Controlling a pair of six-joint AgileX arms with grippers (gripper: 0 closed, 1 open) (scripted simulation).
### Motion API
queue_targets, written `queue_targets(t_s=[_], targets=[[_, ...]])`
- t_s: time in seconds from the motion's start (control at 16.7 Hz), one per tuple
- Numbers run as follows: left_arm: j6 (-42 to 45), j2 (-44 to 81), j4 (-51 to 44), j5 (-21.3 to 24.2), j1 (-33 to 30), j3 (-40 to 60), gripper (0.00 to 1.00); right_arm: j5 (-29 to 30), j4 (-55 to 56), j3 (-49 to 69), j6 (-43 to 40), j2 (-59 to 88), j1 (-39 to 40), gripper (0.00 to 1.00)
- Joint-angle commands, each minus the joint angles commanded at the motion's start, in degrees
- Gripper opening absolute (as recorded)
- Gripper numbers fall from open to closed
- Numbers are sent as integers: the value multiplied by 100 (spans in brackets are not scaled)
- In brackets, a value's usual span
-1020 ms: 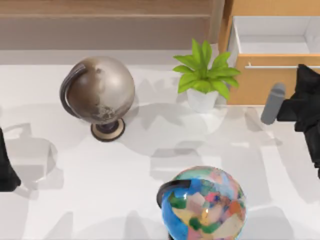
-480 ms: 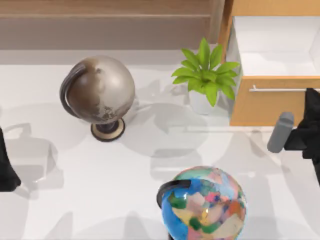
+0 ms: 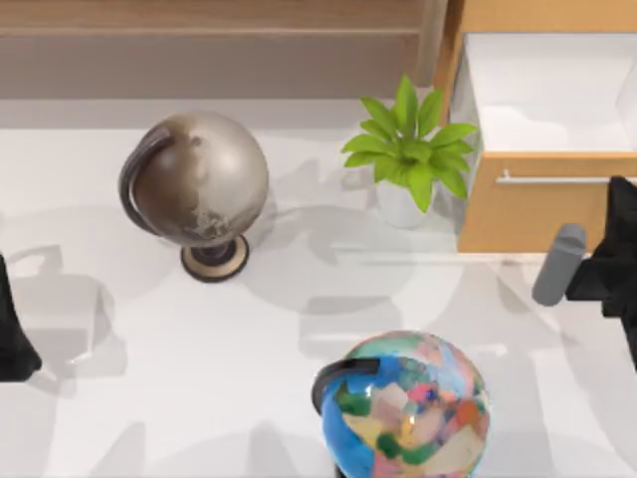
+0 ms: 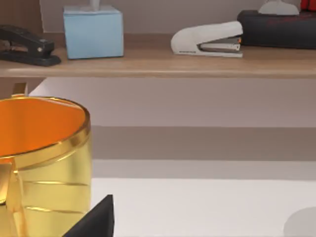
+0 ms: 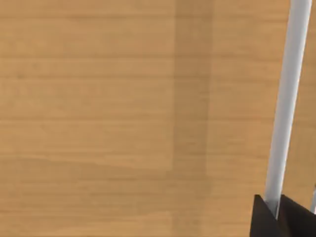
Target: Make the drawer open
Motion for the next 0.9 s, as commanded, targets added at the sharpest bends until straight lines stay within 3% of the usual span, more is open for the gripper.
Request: queue_targets(t_s=[0.54,0.9], targets=[[0,0,0,0,0,0,100,0,0,0,0,0,0,98],[0,0,0,0,0,0,100,0,0,0,0,0,0,100]])
